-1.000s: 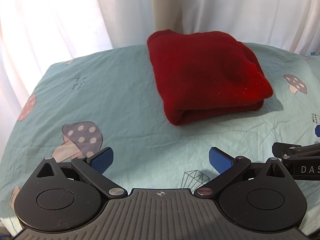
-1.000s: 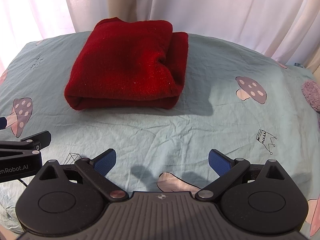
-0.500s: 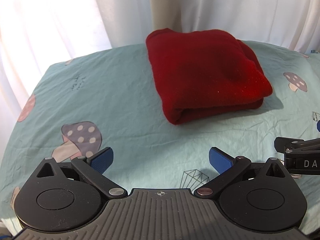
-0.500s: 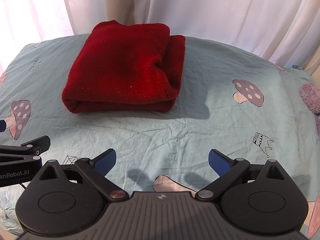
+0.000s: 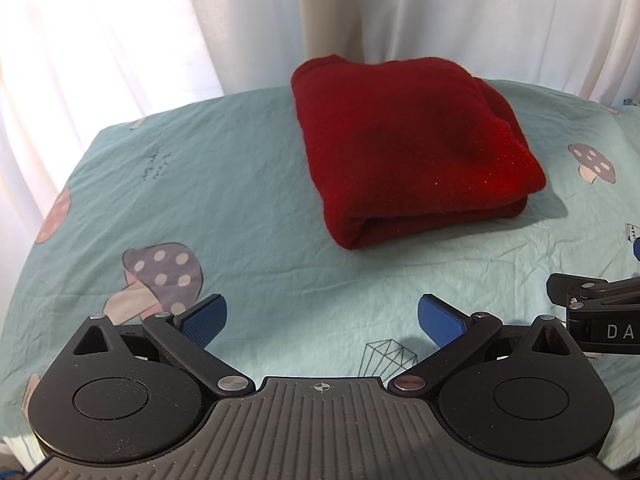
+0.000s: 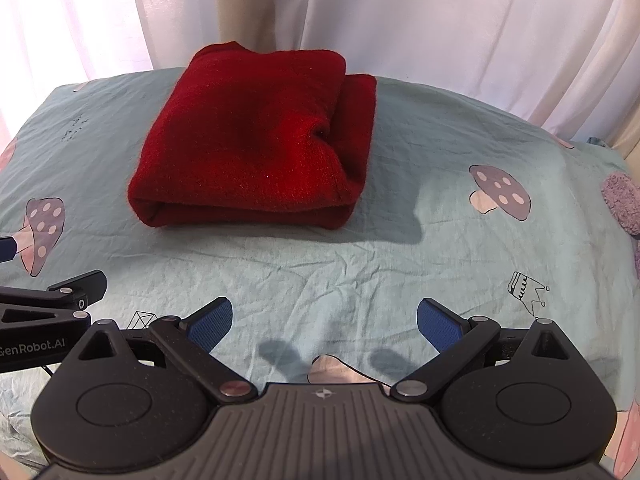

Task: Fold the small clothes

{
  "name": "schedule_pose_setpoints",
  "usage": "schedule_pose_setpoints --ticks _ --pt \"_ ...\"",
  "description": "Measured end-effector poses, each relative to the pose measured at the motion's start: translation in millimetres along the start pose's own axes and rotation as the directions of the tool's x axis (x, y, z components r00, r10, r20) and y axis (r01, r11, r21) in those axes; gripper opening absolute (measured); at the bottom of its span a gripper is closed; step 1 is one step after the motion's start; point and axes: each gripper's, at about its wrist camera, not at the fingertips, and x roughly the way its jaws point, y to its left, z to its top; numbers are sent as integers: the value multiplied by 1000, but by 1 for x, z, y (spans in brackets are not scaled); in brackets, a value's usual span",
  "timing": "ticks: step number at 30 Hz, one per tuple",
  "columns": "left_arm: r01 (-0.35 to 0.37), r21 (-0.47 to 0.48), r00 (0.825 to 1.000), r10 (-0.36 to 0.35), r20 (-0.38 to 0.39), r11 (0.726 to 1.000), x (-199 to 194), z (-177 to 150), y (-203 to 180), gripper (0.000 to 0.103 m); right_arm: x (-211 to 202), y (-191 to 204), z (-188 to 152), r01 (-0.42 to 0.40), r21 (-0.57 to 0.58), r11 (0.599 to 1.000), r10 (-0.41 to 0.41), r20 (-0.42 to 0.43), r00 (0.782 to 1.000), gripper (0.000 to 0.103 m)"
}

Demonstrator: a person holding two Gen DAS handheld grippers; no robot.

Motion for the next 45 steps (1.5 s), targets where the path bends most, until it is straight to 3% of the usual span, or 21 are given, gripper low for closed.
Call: schedule_pose_setpoints --ticks 19,32,45 --pt "3 0 1000 -3 7 1000 0 4 -3 103 2 0 3 2 -21 1000 -1 15 1000 99" --pt "-1 23 998 0 58 1000 -12 7 -12 103 3 -3 4 -12 -19 1000 12 25 1000 99" --pt "-32 17 998 31 62 999 -11 7 -14 103 -1 -4 4 -4 -15 1000 4 48 999 99"
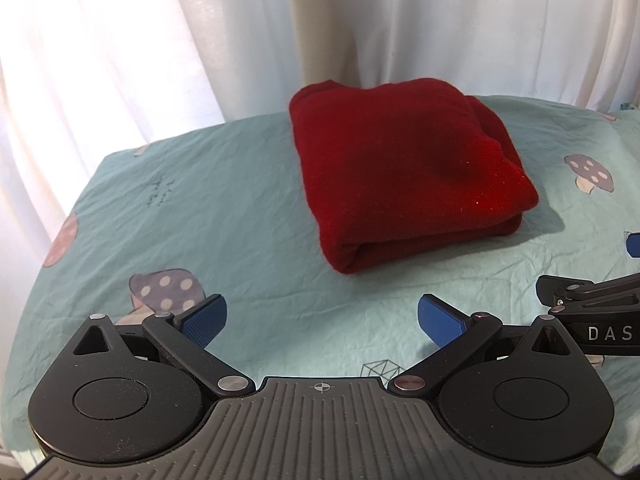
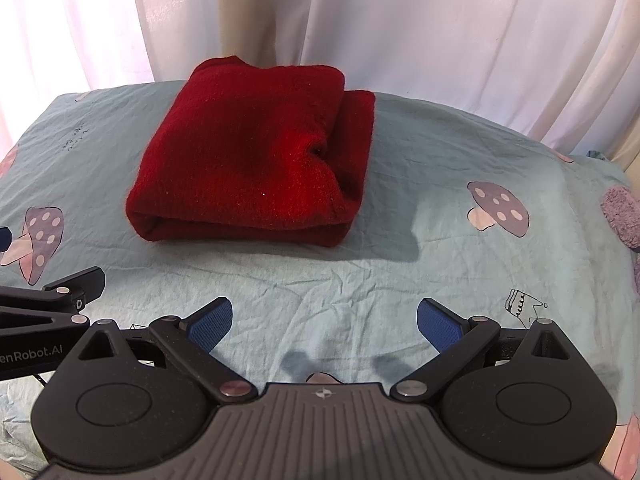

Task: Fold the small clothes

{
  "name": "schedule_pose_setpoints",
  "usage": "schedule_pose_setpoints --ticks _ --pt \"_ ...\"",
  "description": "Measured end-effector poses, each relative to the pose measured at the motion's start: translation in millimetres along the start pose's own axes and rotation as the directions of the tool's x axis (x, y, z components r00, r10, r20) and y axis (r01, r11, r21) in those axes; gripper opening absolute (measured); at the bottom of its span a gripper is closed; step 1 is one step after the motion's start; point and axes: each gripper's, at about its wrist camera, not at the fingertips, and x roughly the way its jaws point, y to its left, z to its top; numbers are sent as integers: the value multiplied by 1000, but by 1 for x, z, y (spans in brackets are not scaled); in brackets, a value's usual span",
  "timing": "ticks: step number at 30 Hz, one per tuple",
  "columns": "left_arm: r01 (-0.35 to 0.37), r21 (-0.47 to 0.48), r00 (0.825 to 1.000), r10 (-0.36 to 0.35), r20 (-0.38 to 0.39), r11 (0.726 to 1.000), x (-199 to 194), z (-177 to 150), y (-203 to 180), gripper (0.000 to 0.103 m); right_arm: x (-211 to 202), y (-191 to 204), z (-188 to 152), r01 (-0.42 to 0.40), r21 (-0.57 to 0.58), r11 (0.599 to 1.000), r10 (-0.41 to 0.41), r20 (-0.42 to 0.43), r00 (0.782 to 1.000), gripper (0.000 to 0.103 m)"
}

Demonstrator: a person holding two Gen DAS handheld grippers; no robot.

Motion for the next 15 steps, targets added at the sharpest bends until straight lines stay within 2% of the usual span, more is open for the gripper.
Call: schedule_pose_setpoints --ticks 15 --pt "16 -1 1000 -16 -18 1000 3 0 1 103 -1 0 0 0 1 1000 0 8 1000 99"
